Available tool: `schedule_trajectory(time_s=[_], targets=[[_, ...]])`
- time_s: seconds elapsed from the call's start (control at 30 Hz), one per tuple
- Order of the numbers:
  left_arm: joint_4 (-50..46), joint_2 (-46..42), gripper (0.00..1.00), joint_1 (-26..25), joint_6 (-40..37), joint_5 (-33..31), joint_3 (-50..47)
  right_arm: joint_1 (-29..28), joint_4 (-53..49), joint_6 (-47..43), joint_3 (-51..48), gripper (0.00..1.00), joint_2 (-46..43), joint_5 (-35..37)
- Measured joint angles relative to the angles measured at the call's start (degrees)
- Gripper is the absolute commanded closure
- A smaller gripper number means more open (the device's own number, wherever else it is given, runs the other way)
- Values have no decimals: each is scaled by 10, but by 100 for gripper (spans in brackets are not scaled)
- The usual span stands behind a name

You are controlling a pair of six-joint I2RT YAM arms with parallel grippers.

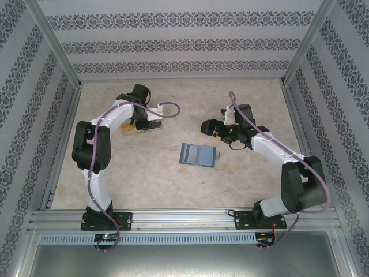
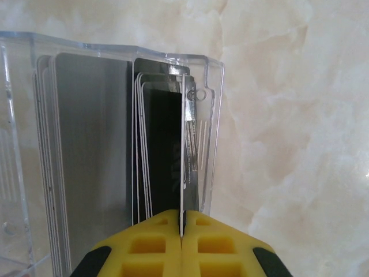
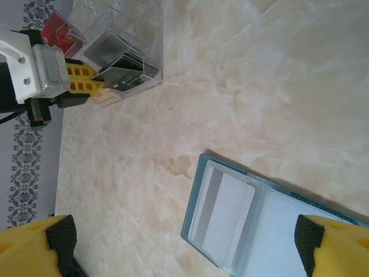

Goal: Take the credit cards out of the card holder

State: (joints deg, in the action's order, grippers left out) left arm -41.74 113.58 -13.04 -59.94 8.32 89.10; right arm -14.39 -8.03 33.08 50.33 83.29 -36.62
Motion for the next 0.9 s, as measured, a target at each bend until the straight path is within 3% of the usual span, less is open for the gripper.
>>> schedule_trajectory(time_s=[0.33,0.63,0.9], targets=[[-3,10,97,2,-3,22,18,0,2,2,0,2,0,-3],[-3,11,74,12,5,28,23,-1,2,8,0,2,8,-3],[0,10,70,15,33,24,41,-2,8,12,0,2,9,-3]])
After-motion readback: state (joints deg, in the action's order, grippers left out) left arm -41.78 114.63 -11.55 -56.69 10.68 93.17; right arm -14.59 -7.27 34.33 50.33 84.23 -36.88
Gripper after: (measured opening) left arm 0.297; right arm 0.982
